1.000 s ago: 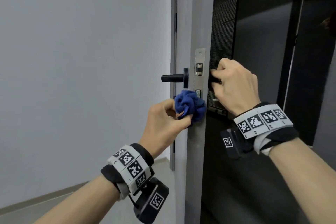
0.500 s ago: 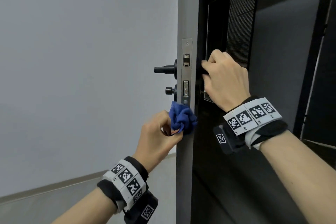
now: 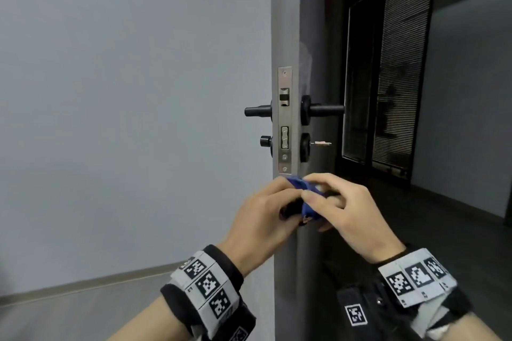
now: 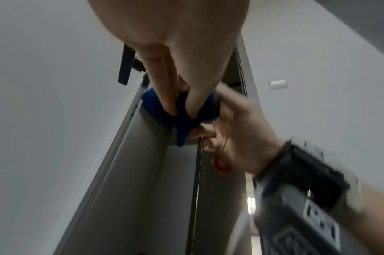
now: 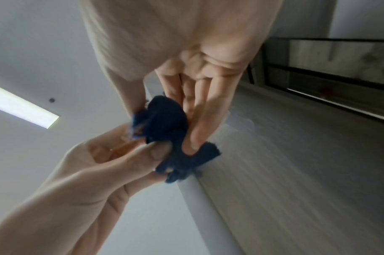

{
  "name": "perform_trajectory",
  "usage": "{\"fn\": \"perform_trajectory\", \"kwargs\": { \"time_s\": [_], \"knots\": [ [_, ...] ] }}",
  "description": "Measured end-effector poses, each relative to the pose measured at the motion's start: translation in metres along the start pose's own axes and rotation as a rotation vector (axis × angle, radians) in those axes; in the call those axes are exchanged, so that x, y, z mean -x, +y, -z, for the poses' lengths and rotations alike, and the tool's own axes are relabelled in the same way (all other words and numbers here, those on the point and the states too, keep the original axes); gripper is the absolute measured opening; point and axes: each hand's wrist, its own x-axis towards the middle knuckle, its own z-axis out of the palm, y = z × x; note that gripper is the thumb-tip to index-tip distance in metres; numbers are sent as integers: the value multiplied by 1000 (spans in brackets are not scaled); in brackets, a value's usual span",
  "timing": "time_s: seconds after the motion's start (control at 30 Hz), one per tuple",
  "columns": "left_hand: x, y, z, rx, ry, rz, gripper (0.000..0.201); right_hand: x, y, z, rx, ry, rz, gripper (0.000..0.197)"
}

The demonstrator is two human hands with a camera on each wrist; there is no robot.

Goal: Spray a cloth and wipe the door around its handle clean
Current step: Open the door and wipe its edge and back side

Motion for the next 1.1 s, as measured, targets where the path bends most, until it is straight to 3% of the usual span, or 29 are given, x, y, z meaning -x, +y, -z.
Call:
{"fn": "perform_trajectory", "kwargs": {
  "time_s": [0.1, 0.23, 0.3, 0.37, 0.43, 0.63, 0.9, 1.1],
  "knots": [
    [-5, 8, 15, 163, -48, 73, 34, 1, 11, 3, -98, 81, 19, 29],
    [-19, 12, 41, 67, 241, 253, 14, 0, 18, 18, -212, 304, -2, 37],
    [-35, 7, 46, 4, 303, 425, 41, -3, 17, 24, -233, 411, -25, 34],
    [-50, 4, 42, 53, 246, 543, 72, -8, 19, 27, -240, 462, -42, 28],
    [-59, -1, 34, 9, 206, 511, 77, -13, 21, 26, -229, 470, -38, 25],
    [-57, -17, 32, -77, 296, 438, 43, -21, 28, 10, -220, 442, -41, 23],
    [-50, -33, 39, -87, 351, 453, 40, -30, 46, -11, -265, 423, -50, 23],
    [-42, -57, 54, -57, 350, 441, 42, -63, 51, -27, -226, 531, 0, 24]
  ]
}}
